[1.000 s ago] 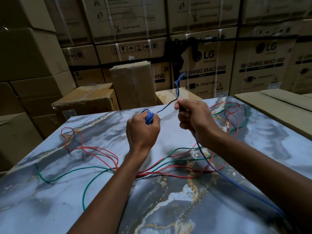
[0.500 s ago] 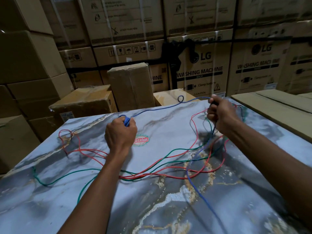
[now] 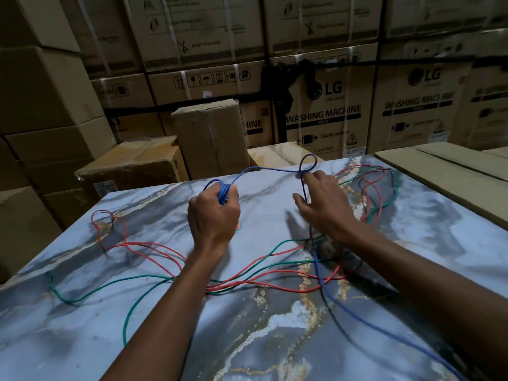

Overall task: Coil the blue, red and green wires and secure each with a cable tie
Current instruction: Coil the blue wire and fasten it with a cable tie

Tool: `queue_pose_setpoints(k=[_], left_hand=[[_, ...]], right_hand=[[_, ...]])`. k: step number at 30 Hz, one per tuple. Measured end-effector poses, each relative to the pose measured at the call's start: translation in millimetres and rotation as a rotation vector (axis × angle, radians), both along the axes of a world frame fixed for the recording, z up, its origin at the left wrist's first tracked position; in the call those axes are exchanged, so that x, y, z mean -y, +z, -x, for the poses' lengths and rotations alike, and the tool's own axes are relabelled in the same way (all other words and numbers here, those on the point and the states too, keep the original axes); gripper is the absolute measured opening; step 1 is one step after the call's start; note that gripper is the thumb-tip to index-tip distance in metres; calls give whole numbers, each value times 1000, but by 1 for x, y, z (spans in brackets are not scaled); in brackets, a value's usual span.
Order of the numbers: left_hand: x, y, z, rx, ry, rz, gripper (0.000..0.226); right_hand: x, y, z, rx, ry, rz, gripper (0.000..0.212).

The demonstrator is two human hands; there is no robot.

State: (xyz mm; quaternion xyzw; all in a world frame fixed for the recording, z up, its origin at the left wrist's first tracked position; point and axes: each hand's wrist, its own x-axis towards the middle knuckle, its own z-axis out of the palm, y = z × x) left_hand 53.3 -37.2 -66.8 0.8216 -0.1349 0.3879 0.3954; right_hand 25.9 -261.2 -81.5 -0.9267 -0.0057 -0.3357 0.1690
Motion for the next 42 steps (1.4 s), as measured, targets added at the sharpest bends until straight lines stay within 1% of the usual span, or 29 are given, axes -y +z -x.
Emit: queue_pose_setpoints(k=[2,3,4,5,7,8,9,10,12,13,14,15,17,18,19,20,24,26,28,31,33,34,36,38,42], left_hand=[[3,2,5,32,-18,-37,43],[5,3,8,51,-27,-55,42],[5,4,10,68,-36,-75,42],[6,6,13,84,-46,-96,41],[8,8,18,129,-85,-145,42],[10,9,20,155,-120,-173,42],[12,10,22,180,-161,-199,42],[14,10,23,197,-199,-220,42],[17,11,26,203,-248,-244,43],[18,11,26,197,-253,-253,43],[18,11,25,188,-242,-259,43],[17,12,23,177,-212,-259,43],[12,13,19,149,-107,-235,40],[9,13,17,132,-47,-222,39],[5,13,15,112,13,-207,39],[2,11,12,90,68,-191,38],[-7,6,5,22,195,-152,36],[-9,7,3,0,234,-122,36],[-11,8,2,-30,257,-84,36],[-21,11,-4,-52,314,-24,37],[-29,14,-9,-61,346,36,39],[-33,15,-10,-72,365,73,39],[-41,16,-13,-101,397,151,39],[-45,14,-16,-135,420,203,39],[-48,8,-20,-168,399,252,40]], right_hand=[[-6,2,-2,157,56,-148,21],[-9,5,-1,186,79,-245,22],[-10,8,-1,184,75,-315,33],[-11,12,1,165,58,-332,44],[-12,16,7,81,55,-295,56],[-13,19,10,12,77,-307,56],[-14,21,10,-81,100,-374,55],[-15,23,11,-198,109,-506,52],[-18,28,13,-469,118,-875,39],[-20,30,15,-561,125,-1014,35],[-20,31,15,-600,136,-1101,31],[-19,32,15,-596,150,-1168,25],[-13,30,14,-500,173,-1259,12],[-9,30,14,-440,171,-1263,10],[-6,29,16,-381,167,-1223,14],[-4,28,19,-312,163,-1132,18],[-17,25,29,69,210,-656,21],[-23,24,25,210,183,-350,21],[-25,23,21,295,126,-82,21],[-28,23,22,331,59,184,23],[-30,24,23,311,58,288,22],[-31,23,23,298,95,315,18],[-33,22,22,252,180,355,3],[-36,21,24,228,230,359,9],[-38,28,28,328,234,337,7]])
